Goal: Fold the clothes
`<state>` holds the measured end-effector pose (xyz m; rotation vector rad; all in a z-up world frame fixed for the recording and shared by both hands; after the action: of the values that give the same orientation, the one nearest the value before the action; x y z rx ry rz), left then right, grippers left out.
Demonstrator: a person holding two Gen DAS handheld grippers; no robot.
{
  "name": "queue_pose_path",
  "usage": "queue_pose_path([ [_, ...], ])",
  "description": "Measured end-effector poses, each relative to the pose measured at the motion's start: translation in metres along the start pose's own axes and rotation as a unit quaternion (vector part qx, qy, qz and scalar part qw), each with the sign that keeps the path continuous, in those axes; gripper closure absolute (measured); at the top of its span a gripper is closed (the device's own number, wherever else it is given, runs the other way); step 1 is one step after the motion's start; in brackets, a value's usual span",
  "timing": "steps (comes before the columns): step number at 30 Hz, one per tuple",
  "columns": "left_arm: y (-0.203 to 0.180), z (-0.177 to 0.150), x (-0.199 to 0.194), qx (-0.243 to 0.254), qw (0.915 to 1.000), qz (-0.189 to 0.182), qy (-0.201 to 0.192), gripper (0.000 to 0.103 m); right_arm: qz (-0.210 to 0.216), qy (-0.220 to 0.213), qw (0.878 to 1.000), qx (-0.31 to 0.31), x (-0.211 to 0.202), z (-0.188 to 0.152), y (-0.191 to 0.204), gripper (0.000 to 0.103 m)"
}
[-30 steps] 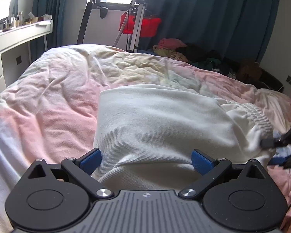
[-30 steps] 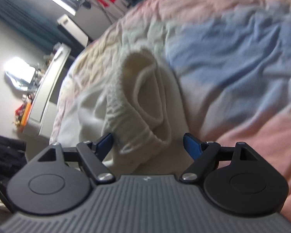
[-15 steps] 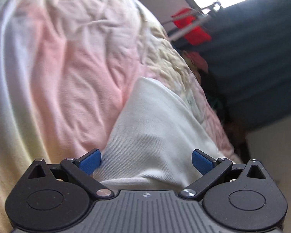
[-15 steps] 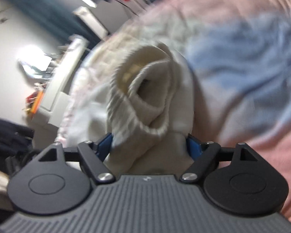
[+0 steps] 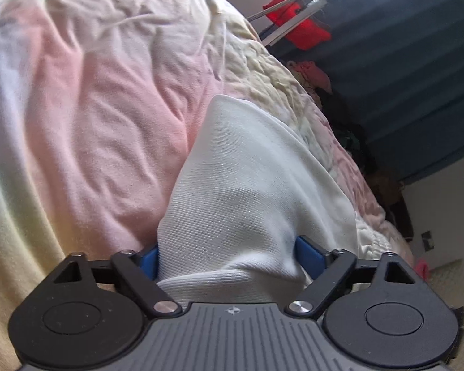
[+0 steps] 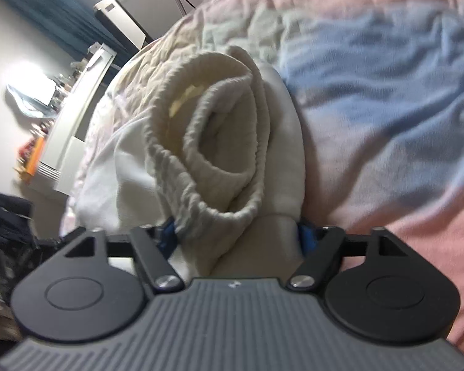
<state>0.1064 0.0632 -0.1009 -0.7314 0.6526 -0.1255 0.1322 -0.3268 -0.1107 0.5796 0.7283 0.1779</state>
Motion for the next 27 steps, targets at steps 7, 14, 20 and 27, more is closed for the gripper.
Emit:
queue_pose_path([
  [7, -0.015, 0.001, -0.023, 0.041, 0.9984, -0.023, -0.032, 0.054, 0.019, -0.104, 0.994, -0.015, -0.048, 0.007, 0.028, 0.059],
  [14, -0.09, 0.008, -0.024, 0.049, 0.9941, -0.096, -0.013, 0.068, 0.042, -0.187, 0.981, -0.042, -0.114, 0.047, 0.044, 0.061],
  [20, -0.254, 0.004, 0.062, 0.106, 0.9809, -0.163, 0.011, 0.07, -0.014, -0.25, 0.967, 0.034, -0.163, 0.136, -0.043, 0.062],
  [27, -0.45, -0.057, 0.213, 0.216, 0.9563, -0.189, 0.056, 0.07, -0.124, -0.341, 0.925, 0.109, -0.197, 0.233, -0.186, 0.063],
])
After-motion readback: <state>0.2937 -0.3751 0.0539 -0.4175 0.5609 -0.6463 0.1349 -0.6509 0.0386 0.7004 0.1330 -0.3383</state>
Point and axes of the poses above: each gripper's, at about its wrist camera, not at the fingertips, and x roughly the way its jaws point, y to its left, z to its top, the point moved 4 cm from there along x, roughly the way its jaws point, and after that the axes turned 14 degrees about -y, right-handed, at the moved point
